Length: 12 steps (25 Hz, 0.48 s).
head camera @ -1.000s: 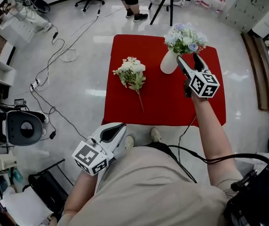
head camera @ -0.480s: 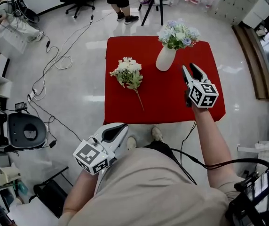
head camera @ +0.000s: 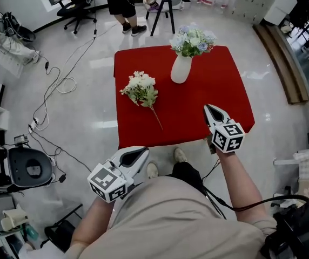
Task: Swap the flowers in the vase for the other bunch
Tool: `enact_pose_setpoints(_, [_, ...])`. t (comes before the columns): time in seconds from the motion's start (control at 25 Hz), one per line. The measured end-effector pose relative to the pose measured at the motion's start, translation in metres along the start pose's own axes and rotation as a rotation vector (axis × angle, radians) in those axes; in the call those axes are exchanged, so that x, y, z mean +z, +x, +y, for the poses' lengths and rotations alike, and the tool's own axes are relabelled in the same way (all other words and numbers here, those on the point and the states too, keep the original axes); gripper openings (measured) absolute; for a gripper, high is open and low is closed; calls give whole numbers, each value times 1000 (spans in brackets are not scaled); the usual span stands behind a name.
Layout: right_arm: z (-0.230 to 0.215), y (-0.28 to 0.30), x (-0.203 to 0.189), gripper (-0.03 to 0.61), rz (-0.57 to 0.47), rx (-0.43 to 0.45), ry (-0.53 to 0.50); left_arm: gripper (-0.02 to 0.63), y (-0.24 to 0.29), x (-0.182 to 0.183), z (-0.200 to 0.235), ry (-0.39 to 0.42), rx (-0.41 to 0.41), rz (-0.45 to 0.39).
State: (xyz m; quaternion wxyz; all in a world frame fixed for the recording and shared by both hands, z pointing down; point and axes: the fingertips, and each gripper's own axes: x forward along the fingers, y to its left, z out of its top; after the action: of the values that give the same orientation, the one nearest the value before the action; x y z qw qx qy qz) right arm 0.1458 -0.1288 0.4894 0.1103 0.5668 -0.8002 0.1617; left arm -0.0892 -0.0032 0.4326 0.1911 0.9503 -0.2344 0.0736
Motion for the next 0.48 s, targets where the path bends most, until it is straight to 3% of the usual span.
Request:
enact_pose_setpoints(0.28, [37,-42,-27,12,40,28,-21,8,14,0,-9,14,-60,13])
enact_pose_setpoints(0.48, [61,-72,-35,12,67,74,-62,8,5,14,-7,-8,-8,-30])
